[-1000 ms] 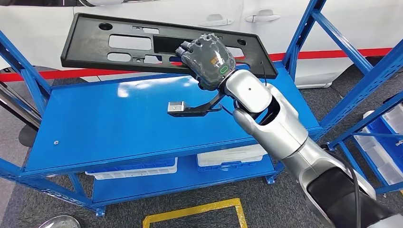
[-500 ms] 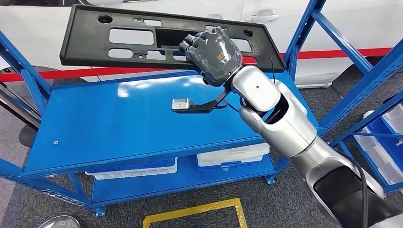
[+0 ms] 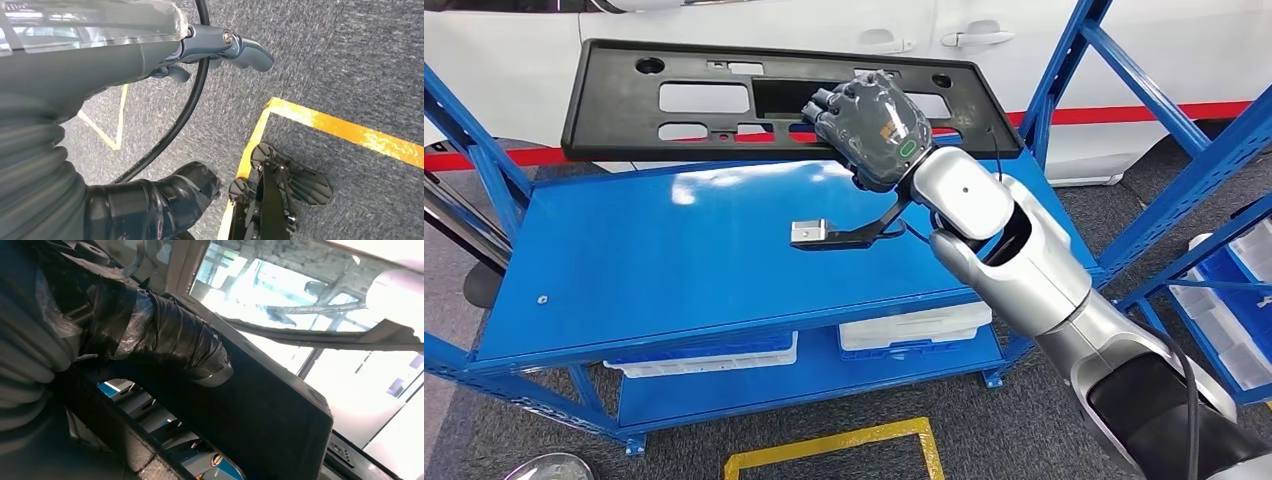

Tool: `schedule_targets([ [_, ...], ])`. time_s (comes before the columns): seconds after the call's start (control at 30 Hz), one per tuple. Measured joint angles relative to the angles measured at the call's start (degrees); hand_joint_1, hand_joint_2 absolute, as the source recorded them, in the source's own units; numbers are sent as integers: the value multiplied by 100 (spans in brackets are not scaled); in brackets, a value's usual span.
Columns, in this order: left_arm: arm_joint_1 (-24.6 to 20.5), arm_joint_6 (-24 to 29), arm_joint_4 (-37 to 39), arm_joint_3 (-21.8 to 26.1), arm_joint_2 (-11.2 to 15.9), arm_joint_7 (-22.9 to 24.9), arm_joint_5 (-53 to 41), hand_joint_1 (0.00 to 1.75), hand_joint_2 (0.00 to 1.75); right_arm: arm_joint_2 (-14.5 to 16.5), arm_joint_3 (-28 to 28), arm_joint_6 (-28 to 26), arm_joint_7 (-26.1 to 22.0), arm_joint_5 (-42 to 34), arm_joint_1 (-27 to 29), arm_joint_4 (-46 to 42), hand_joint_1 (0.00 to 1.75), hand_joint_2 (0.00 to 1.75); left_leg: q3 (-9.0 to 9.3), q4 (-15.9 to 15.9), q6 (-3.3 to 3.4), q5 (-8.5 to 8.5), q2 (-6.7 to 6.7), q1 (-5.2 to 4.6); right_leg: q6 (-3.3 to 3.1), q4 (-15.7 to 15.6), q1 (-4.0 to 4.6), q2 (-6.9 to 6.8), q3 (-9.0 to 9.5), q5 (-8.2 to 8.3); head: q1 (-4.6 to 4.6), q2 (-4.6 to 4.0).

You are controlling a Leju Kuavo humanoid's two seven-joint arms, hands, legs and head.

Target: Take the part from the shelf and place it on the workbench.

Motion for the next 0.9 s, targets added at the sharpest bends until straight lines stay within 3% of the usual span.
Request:
schedule_targets([
  [0.1, -1, 0, 0, 0, 0, -2, -2, 0, 175, -13, 38, 3, 2, -18, 0, 6, 175, 175, 8, -14, 42, 15, 0, -8, 38, -10, -14, 2, 9, 15, 1, 0],
  [0.17, -6, -8, 0, 0, -2, -10, -4, 0, 175, -38, 45, -2, 2, -30, 7, 7, 175, 175, 43, -84, 94, 69, 16, 24, 76, 69, -16, 0, -4, -75, 2, 0],
  [0.23, -12, -18, 0, 0, -5, -21, -9, 0, 175, -76, 51, -5, 2, -49, 18, 11, 175, 175, 63, -141, 129, 105, 33, 50, 110, 514, -26, -3, -172, -414, 2, 0],
  [0.3, -18, -31, 0, 0, -5, -30, -15, 0, 175, -104, 64, -5, 2, -66, 49, 27, 175, 175, 43, -131, 136, 110, 37, 51, 148, 1231, -53, -5, -464, -777, 2, 0],
  [0.33, -20, -40, 0, 0, -5, -37, -18, 0, 175, -115, 71, -5, 2, -71, 72, 40, 175, 175, 26, -114, 135, 111, 38, 54, 166, 1467, -73, -6, -555, -836, 3, 0],
  [0.37, -23, -51, 0, 0, -4, -44, -25, 0, 175, -123, 75, -5, 2, -76, 91, 55, 175, 175, 5, -91, 133, 111, 37, 59, 184, 1504, -97, -7, -554, -780, 3, 0],
  [0.4, -25, -62, 0, 0, -5, -50, -36, 0, 175, -131, 78, -5, 2, -78, 101, 68, 175, 175, -16, -63, 130, 111, 33, 66, 197, 1327, -121, -11, -449, -630, 2, 0],
  [0.47, -25, -82, 0, 1, -8, -62, -58, 0, 175, -140, 77, -5, 2, -81, 93, 86, 175, 175, -59, -7, 97, 113, 25, 75, 213, 604, -150, -15, -60, -307, 2, 0],
  [0.53, -25, -93, 0, 2, -14, -69, -73, 0, 175, -144, 76, -5, 2, -82, 80, 93, 175, 175, -93, 20, 19, 141, 14, 77, 181, 149, -123, -3, 160, -171, 2, 0],
  [0.63, -22, -96, 0, 1, -21, -70, -85, 0, 175, -145, 76, -5, 2, -84, 70, 99, 175, 175, -126, 3, -124, 209, -3, 88, 75, 86, -93, -2, 113, -97, 1, 0],
  [0.67, -19, -96, 0, 0, -25, -69, -89, 0, 175, -144, 76, -5, 2, -84, 64, 101, 175, 175, -160, 46, -160, 145, -1, 96, 15, 64, -101, -12, 85, -52, 1, 0],
  [0.73, -17, -93, 0, 0, -31, -69, -97, 0, 175, -143, 76, -5, 2, -84, 52, 103, 175, 175, -306, 431, -209, -242, 10, 114, -95, 24, -121, -32, 3, 51, -1, 0],
  [0.8, -23, -91, 0, 0, -30, -70, -109, 0, 175, -143, 78, -4, -3, -84, 46, 105, 175, 175, -514, 1161, -249, -740, 16, 120, -133, 27, -102, -37, -114, 138, -2, 0],
  [0.83, -27, -91, 0, 0, -29, -70, -116, 0, 175, -143, 84, -3, -7, -84, 47, 109, 175, 175, -566, 1463, -264, -867, 16, 121, -133, 34, -94, -40, -177, 181, -2, 0],
  [0.87, -29, -93, 0, 0, -29, -70, -123, 0, 175, -143, 92, -3, -10, -84, 47, 115, 175, 175, -539, 1602, -270, -875, 16, 121, -129, 45, -89, -43, -239, 220, -2, 0],
  [0.9, -30, -97, 0, 0, -30, -69, -132, 0, 175, -143, 101, -3, -11, -84, 47, 123, 175, 175, -408, 1530, -267, -777, 17, 122, -121, 60, -86, -45, -300, 257, -2, 0],
])
